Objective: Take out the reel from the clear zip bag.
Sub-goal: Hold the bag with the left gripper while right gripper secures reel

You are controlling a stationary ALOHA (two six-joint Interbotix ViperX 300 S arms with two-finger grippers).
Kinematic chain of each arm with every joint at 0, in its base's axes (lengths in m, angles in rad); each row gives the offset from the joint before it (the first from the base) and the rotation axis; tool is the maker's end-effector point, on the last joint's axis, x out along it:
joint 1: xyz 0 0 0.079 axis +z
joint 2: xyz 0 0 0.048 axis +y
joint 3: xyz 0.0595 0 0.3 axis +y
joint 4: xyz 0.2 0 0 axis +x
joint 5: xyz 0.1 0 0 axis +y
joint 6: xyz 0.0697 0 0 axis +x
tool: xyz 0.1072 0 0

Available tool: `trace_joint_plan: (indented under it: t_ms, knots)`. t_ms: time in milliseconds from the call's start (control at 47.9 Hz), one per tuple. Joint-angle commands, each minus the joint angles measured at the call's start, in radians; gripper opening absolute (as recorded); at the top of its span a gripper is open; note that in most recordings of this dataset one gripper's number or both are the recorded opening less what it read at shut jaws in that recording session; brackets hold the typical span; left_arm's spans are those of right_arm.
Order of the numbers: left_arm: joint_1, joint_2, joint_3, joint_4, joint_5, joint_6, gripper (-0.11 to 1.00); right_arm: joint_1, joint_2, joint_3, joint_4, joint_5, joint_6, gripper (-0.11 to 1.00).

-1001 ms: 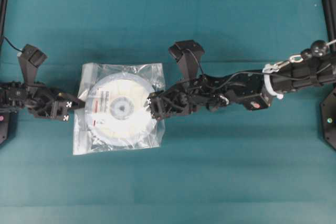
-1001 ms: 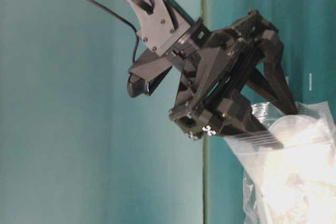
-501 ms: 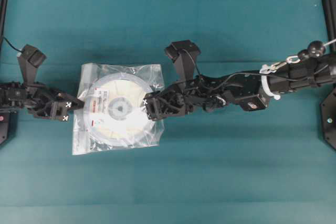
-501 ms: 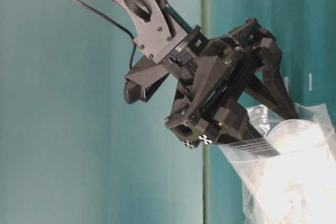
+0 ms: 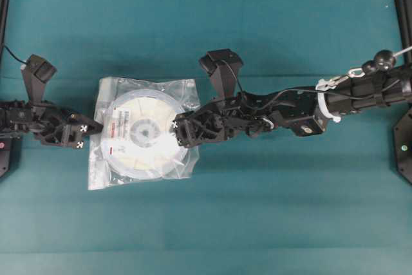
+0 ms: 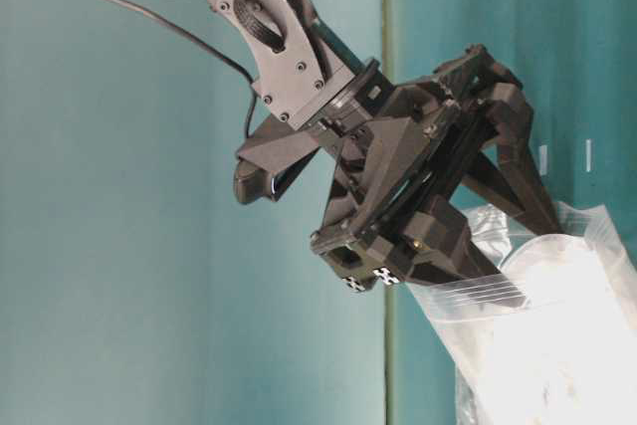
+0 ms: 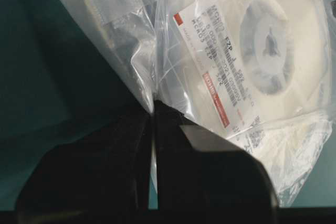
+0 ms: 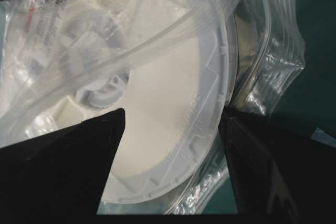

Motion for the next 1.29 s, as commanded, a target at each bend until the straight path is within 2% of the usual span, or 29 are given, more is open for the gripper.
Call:
trace_joint_plan:
  t_ms: [0,125,376,709,835,1064,1273]
  knots:
    - [-0.003,0.008,-0.014,0.003,0.002,0.002,0.00,0.015,-0.044,-0.035,-0.003,-0.018,0.000,0.78]
    - [-0.003,0.009,-0.014,0.003,0.003,0.002,0.00,0.018,-0.058,-0.029,-0.003,-0.015,-0.003,0.75]
    - [-0.003,0.009,-0.014,0.003,0.002,0.002,0.00,0.018,-0.058,-0.023,-0.003,-0.009,-0.005,0.59]
    - [-0.003,0.009,-0.014,0.003,0.002,0.002,0.00,0.018,-0.054,-0.002,-0.003,0.072,-0.002,0.50]
    - [-0.003,0.009,-0.014,0.003,0.002,0.002,0.00,0.015,-0.055,0.014,-0.006,0.072,-0.003,0.38]
    - [-0.003,0.009,-0.014,0.003,0.002,0.002,0.00,0.006,-0.064,0.043,-0.006,0.051,-0.005,0.05]
    - [-0.003,0.009,-0.015,0.003,0.002,0.002,0.00,0.005,-0.067,0.054,-0.006,0.040,-0.006,0.04]
